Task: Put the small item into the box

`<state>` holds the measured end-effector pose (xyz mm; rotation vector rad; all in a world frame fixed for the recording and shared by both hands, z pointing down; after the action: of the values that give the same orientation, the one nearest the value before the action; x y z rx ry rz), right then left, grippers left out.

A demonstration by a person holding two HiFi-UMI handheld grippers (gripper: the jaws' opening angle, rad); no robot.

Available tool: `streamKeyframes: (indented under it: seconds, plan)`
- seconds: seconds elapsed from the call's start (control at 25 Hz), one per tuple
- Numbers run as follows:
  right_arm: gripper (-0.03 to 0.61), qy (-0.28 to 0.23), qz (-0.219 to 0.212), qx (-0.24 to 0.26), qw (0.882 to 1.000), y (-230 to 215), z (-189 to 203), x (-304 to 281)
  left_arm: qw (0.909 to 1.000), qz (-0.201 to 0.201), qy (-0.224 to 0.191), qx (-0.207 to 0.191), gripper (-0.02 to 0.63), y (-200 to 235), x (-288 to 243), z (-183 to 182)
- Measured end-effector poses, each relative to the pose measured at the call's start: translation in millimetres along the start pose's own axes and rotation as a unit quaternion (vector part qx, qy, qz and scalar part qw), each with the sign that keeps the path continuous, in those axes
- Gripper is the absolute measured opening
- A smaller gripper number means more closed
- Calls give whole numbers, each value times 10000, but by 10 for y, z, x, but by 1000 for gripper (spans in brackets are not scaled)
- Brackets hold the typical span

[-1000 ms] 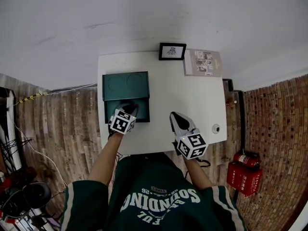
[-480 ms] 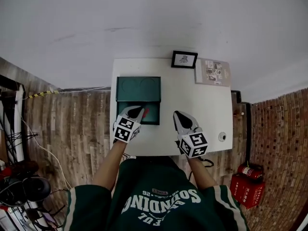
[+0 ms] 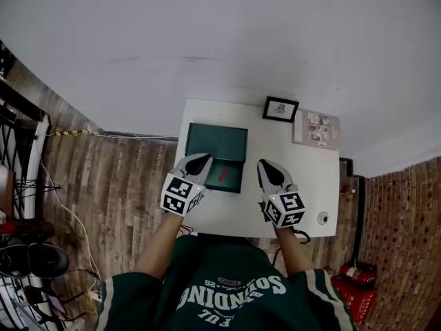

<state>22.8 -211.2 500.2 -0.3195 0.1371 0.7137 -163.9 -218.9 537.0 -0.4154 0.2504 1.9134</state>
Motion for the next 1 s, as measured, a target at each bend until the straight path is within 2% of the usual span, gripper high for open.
streamKeyframes:
  seconds: [0.24,0.44,0.8,1.0]
  plan:
    - [2,-189,-56,240,9995,25,-242,-56,9986,-194,-495,59,52,159,207,-382]
    - [2,-305,-79,358,9989,43,-337,-45,9963,-355,-773,100,52,255,309,-561]
    - [2,-434,-61,485,9979,17,-344,35,9964,-305,-781,146,52,194,269,-556]
    - [2,-421,-29,465,9980,-11,-314,82,9971,-254,-713,46,52,115,215,-530]
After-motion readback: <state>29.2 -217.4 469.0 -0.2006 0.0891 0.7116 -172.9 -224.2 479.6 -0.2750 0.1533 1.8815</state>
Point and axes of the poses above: the fingertips, and each gripper's own axes: x backward along the fingers, y to its left, z out of its underside, the point moved 3 cm from there along x, backward along the fingers, and after that the axes turned 15 degrees about -z, right-handed, at the moved point
